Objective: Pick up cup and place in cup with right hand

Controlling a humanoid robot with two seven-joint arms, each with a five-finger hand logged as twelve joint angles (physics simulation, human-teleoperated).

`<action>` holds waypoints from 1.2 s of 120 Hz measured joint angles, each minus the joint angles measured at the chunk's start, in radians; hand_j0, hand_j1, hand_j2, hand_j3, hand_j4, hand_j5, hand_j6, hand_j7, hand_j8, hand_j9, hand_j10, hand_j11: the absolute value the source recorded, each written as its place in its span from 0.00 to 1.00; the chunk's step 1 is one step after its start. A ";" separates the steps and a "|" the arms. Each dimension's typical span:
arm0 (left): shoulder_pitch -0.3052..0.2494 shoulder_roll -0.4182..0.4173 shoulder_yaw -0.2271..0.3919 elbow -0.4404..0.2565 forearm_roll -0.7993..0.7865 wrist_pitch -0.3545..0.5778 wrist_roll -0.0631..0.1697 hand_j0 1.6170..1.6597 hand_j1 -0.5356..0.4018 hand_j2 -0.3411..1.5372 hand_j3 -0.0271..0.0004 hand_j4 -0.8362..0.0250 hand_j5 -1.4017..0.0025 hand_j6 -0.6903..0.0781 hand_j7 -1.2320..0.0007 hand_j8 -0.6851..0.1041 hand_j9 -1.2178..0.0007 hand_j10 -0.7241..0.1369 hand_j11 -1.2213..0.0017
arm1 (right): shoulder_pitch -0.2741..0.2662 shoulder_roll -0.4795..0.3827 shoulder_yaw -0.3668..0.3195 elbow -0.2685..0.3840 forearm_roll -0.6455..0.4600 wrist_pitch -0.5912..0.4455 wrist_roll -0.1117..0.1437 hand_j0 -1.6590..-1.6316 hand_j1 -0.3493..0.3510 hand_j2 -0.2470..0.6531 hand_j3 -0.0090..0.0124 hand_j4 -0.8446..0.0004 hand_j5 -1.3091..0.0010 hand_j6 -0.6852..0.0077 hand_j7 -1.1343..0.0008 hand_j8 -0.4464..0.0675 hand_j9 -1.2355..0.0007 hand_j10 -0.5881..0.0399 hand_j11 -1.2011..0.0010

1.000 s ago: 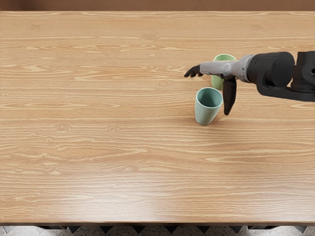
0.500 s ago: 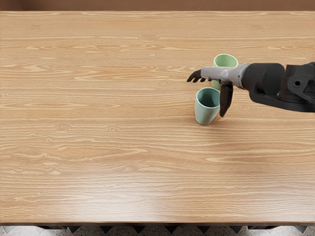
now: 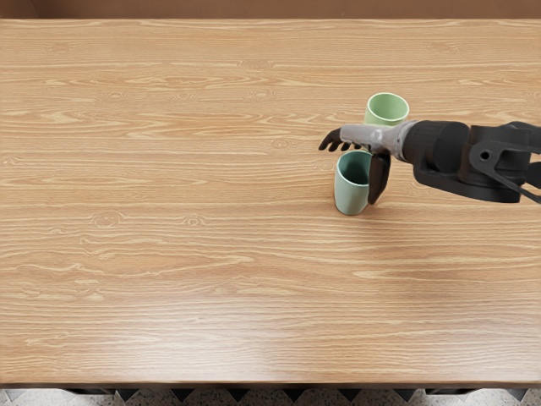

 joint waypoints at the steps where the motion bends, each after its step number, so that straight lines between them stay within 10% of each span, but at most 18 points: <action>1: 0.000 0.000 0.000 0.000 0.000 0.000 0.000 0.96 0.94 0.18 0.99 0.97 1.00 0.90 1.00 0.87 1.00 0.84 1.00 | 0.000 0.001 0.000 -0.001 0.000 0.000 0.000 0.04 0.38 0.23 0.42 0.73 0.78 0.66 0.74 0.42 0.76 0.57 0.76; 99: 0.000 0.000 0.000 0.000 0.000 0.000 0.000 0.96 0.94 0.18 0.98 0.97 1.00 0.90 1.00 0.87 1.00 0.84 1.00 | -0.037 0.007 0.002 -0.034 -0.024 -0.026 0.000 0.06 0.59 0.20 0.35 0.57 0.66 0.48 0.60 0.21 0.64 0.36 0.63; 144: 0.000 0.000 0.000 0.000 0.000 0.000 0.000 0.96 0.94 0.18 0.98 0.97 1.00 0.90 1.00 0.87 1.00 0.84 1.00 | -0.037 0.006 0.010 -0.036 -0.015 -0.022 -0.004 0.12 0.62 0.28 0.43 0.48 0.55 0.52 0.49 0.31 0.53 0.28 0.51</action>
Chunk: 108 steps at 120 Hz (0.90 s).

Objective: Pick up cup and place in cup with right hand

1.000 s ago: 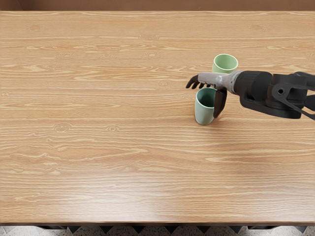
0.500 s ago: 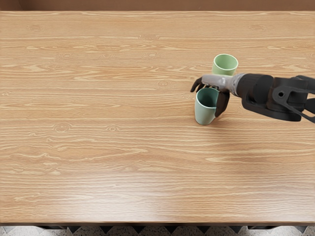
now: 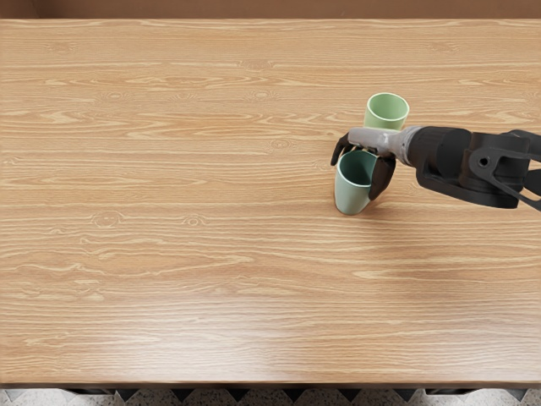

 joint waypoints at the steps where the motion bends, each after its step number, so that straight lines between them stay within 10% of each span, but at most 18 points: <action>1: 0.000 0.000 0.000 0.000 0.000 0.000 0.000 0.96 0.94 0.18 0.98 0.97 1.00 0.90 1.00 0.87 1.00 0.84 1.00 | 0.000 0.000 0.000 0.000 0.000 0.000 0.000 0.12 0.62 0.28 0.43 0.48 0.55 0.53 0.49 0.31 0.53 0.28 0.51; 108: 0.000 0.000 0.000 0.000 0.000 0.000 0.000 0.96 0.94 0.18 0.99 0.97 1.00 0.90 1.00 0.87 1.00 0.84 1.00 | 0.132 -0.100 0.114 -0.064 0.267 0.022 -0.002 0.24 0.55 0.19 0.42 0.42 0.49 0.54 0.43 0.34 0.46 0.29 0.45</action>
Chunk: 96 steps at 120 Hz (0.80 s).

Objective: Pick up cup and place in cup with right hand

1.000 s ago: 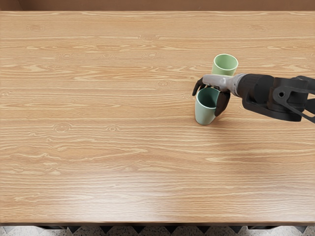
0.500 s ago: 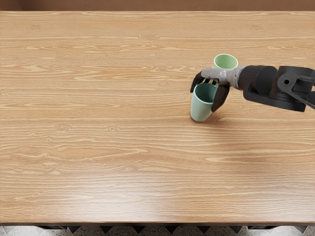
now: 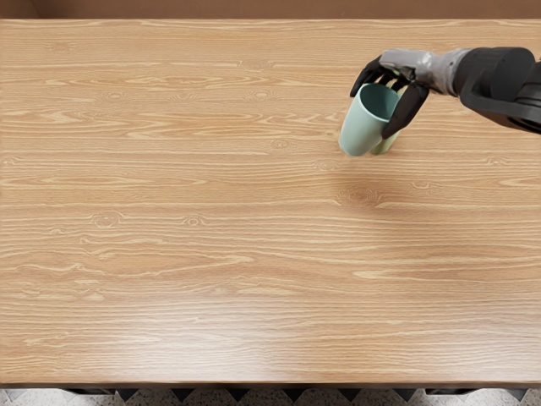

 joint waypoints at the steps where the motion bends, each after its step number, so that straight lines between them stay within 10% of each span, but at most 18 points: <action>1: 0.000 0.000 0.000 0.000 0.000 0.000 0.000 0.96 0.94 0.18 0.99 0.97 1.00 0.90 1.00 0.87 1.00 0.84 1.00 | 0.000 -0.002 0.003 -0.001 0.001 -0.001 0.000 0.24 0.54 0.19 0.42 0.42 0.49 0.54 0.43 0.34 0.46 0.29 0.45; 35: 0.000 0.000 0.000 0.000 0.000 0.000 0.000 0.96 0.94 0.18 0.99 0.97 1.00 0.90 1.00 0.87 1.00 0.84 1.00 | 0.005 -0.023 0.088 -0.086 0.009 -0.025 0.001 0.19 0.52 0.18 0.55 0.44 0.47 0.52 0.42 0.31 0.44 0.28 0.43; 96: 0.000 0.000 0.000 0.000 0.000 0.000 0.000 0.96 0.94 0.18 0.99 0.97 1.00 0.90 1.00 0.87 1.00 0.84 1.00 | 0.018 0.050 0.091 -0.306 0.024 -0.068 0.016 0.16 0.55 0.20 0.47 0.44 0.47 0.52 0.43 0.33 0.45 0.30 0.42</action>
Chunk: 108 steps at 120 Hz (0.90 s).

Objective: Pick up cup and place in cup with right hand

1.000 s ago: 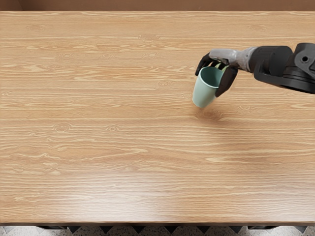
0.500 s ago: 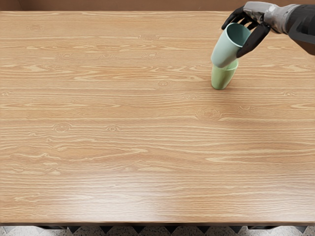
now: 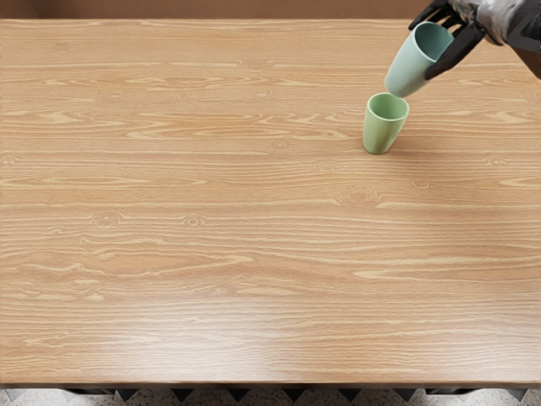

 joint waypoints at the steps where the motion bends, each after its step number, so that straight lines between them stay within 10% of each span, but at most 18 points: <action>1: 0.000 0.000 0.000 0.000 0.000 0.000 0.000 0.96 0.94 0.18 0.99 0.97 1.00 0.90 1.00 0.87 1.00 0.84 1.00 | 0.000 0.003 0.000 -0.004 0.000 0.000 0.001 0.16 0.55 0.20 0.48 0.44 0.47 0.53 0.43 0.34 0.45 0.31 0.42; 56: 0.000 0.000 0.000 0.000 0.000 0.000 0.000 0.96 0.94 0.18 0.99 0.97 1.00 0.90 1.00 0.87 1.00 0.84 1.00 | -0.009 0.112 -0.053 -0.164 -0.025 -0.003 0.075 0.13 0.60 0.26 0.45 0.45 0.48 0.56 0.43 0.38 0.45 0.33 0.43; 108: 0.000 0.000 0.000 0.000 0.000 0.000 0.000 0.96 0.94 0.18 0.99 0.97 1.00 0.90 1.00 0.87 1.00 0.84 1.00 | -0.043 0.125 -0.064 -0.185 -0.024 0.003 0.115 0.14 0.59 0.25 0.45 0.45 0.48 0.56 0.43 0.37 0.45 0.33 0.43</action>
